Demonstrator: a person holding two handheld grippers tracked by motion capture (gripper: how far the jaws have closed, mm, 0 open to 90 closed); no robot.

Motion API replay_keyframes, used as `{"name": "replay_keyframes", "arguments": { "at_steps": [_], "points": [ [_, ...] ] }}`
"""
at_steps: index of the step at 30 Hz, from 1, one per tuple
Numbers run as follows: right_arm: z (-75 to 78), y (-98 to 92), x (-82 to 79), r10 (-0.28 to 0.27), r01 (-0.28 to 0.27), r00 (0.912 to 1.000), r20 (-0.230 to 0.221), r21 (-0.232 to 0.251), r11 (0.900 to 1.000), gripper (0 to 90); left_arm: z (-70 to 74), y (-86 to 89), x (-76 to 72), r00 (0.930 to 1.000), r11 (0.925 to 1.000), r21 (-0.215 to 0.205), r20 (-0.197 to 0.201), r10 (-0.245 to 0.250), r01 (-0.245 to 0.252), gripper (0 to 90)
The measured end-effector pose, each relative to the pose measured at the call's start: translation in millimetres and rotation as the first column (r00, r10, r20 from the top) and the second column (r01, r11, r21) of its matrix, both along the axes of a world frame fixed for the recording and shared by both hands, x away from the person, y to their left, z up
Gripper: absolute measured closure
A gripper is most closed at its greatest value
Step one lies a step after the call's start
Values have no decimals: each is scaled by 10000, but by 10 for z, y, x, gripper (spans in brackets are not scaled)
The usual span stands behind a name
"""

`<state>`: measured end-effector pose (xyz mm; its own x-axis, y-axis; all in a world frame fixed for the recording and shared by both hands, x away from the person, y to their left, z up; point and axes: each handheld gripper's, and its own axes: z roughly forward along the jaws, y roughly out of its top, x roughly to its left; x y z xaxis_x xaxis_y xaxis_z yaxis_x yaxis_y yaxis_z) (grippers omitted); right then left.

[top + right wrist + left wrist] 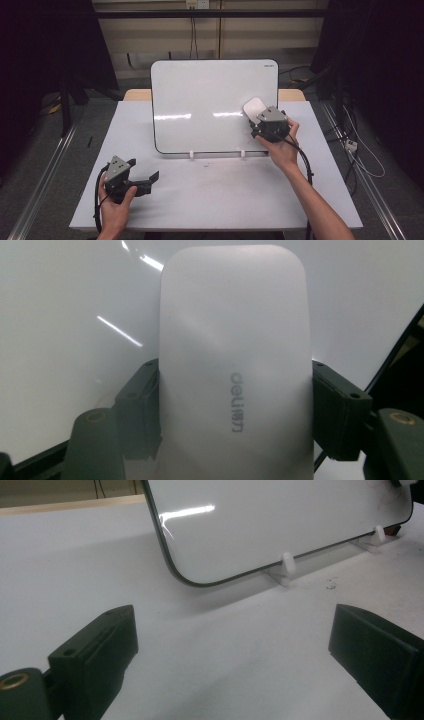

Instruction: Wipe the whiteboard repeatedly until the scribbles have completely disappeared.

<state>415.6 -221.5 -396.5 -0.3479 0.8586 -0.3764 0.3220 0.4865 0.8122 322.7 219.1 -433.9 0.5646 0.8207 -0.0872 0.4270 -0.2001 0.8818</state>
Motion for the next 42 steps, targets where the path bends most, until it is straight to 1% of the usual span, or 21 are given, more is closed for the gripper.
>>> {"name": "replay_keyframes", "arguments": {
  "at_steps": [2, 4, 5, 6, 7, 9, 12, 17, 21, 25, 28, 30, 32, 34, 37, 40, 42],
  "points": [
    [-34, 7, -40, -38, 38, 9999, 126, -15, 10000, 316, -3, -5, 2, 10000, 10000, -44, -6, 40, -40, 54],
    [-22, 5, -16, -31, 31, 10000, 30, 46, 10000, 316, -2, -4, 5, 10000, 10000, -21, -15, 29, -29, 54],
    [-15, 5, 2, -45, 45, 10000, 8, -13, 10000, 316, 0, -1, 5, 10000, 10000, -35, -21, 26, -26, 54],
    [-3, 4, 14, -81, 80, 10000, 22, 73, 9999, 316, 4, 4, 5, 10000, 10000, -35, 7, 45, -45, 54],
    [16, 0, 28, -91, 90, 9999, 56, 158, 9998, 316, 7, 12, 6, 10000, 10000, 24, 28, 40, -40, 54],
    [58, -8, 64, -107, 105, 9999, 102, 164, 9998, 316, 2, 16, 11, 10000, 10000, 35, -11, 51, -51, 54],
    [124, -21, 127, -199, 195, 9997, 150, 325, 9993, 316, -1, 18, 7, 10000, 10000, 35, -18, 35, -35, 54],
    [251, -20, 245, -347, 335, 9989, 306, 366, 9988, 316, 5, 18, 6, 10000, 10000, 5, 16, 18, -18, 54],
    [376, -46, 354, -403, 391, 9983, 427, 304, 9988, 316, 6, 18, 1, 10000, 10000, -48, 33, 58, -58, 54],
    [474, -65, 442, -488, 471, 9976, 490, 356, 9983, 316, 3, 24, 2, 10000, 10000, -13, -3, 3, -3, 54],
    [522, -66, 484, -614, 588, 9967, 531, 509, 9970, 316, 5, 29, 2, 10000, 10000, -17, 6, 8, -8, 54],
    [506, -57, 478, -672, 647, 9958, 627, 402, 9971, 317, 6, 29, 0, 10000, 10000, -74, 39, 38, -38, 54],
    [490, -63, 450, -639, 606, 9952, 743, 464, 9971, 317, 5, 28, 1, 10000, 10000, -65, 10, 45, -45, 54],
    [453, -35, 407, -511, 498, 9962, 706, 194, 9986, 317, 6, 24, 1, 10000, 10000, -47, 30, 24, -24, 54],
    [340, -7, 323, -237, 241, 9976, 655, -50, 9997, 317, 15, 24, -6, 10000, 10000, 23, 54, 5, -5, 54],
    [219, 5, 221, -10, 30, 9979, 648, -314, 9995, 317, 10, 20, -6, 10000, 10000, -19, 52, 26, -26, 54],
    [152, 5, 154, 132, -106, 9984, 554, -471, 9988, 317, 4, 19, 0, 10000, 10000, -16, 5, -6, 6, 54]
  ]
}}
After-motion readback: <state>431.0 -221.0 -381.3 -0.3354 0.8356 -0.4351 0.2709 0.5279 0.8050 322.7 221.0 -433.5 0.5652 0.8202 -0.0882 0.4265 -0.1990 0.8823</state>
